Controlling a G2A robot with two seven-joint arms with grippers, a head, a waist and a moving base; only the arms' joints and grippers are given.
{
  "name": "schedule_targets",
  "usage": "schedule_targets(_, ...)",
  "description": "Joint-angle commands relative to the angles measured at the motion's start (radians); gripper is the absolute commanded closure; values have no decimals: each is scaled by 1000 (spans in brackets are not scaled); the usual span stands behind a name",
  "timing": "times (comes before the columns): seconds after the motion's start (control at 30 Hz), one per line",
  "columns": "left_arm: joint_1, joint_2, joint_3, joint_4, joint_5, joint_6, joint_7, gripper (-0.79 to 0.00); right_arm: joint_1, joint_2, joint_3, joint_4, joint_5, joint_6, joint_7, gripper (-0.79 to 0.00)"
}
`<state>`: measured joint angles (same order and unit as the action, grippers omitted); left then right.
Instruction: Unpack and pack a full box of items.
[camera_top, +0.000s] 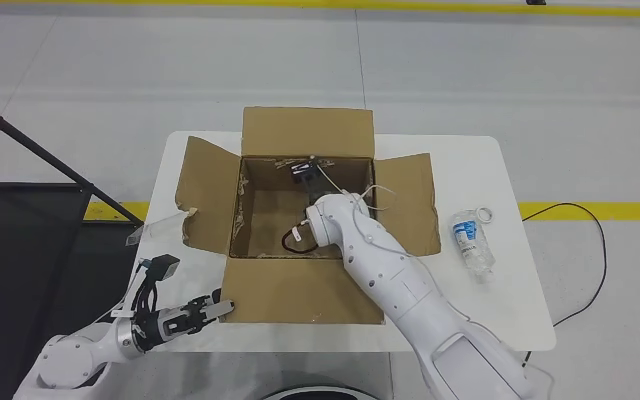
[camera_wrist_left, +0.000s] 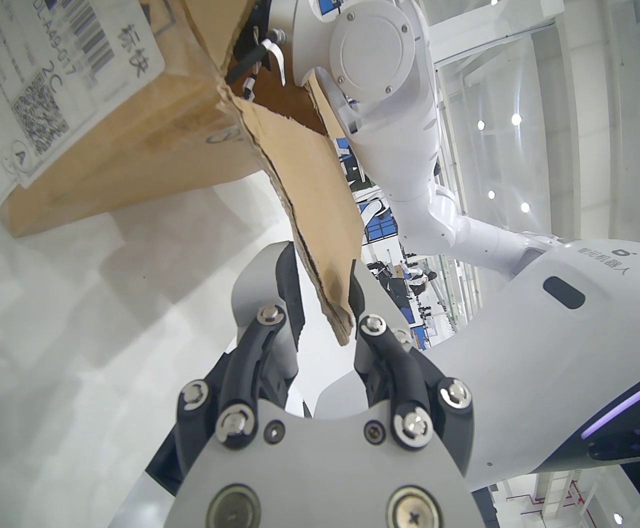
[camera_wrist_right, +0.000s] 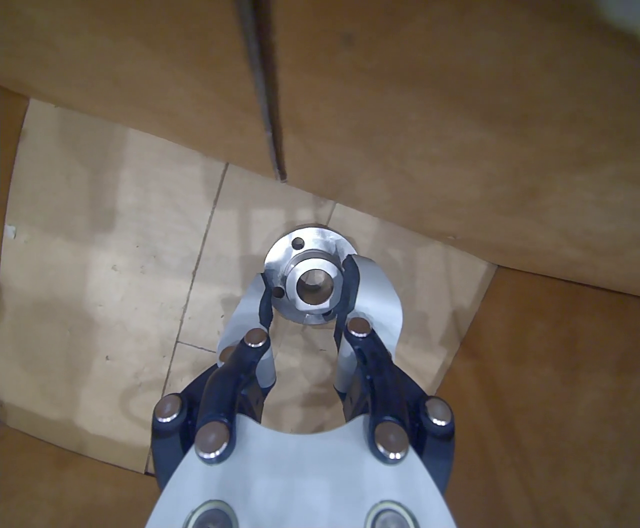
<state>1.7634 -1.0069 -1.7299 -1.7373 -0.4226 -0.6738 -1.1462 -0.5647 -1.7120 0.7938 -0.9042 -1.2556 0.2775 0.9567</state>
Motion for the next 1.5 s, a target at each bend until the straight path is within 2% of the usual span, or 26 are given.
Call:
schedule_targets(0.0, 0, 1, 1, 1, -1, -1, 1, -289, -10, 3, 4, -22, -12, -11, 11, 0)
schedule_targets(0.23, -2, 6, 8, 1, 4, -4, 4, -292, -69, 24, 26, -129, -78, -71, 81, 0)
schedule_targets(0.47, -4, 9, 17, -2, 10, -2, 10, -292, -115, 44, 66, -207, -80, -185, 190, 0)
schedule_targets(0.5, -4, 10, 17, -1, 12, -2, 12, -292, -114, 45, 66, -208, -83, -197, 210, -25)
schedule_targets(0.53, -4, 10, 18, -2, 13, -4, 14, -292, -114, 46, 69, -212, -81, -201, 213, -92)
schedule_targets(0.63, -2, 12, 20, -2, 18, -6, 20, -296, -115, 44, 72, -210, -80, -208, 218, -222)
schedule_targets(0.83, 3, 15, 21, -2, 21, -11, 30, -299, -113, 40, 74, -213, -85, -204, 203, -259)
schedule_targets(1.47, -4, 26, 23, 6, 11, -10, 39, -299, -67, 17, 73, -126, -65, -213, 176, -265)
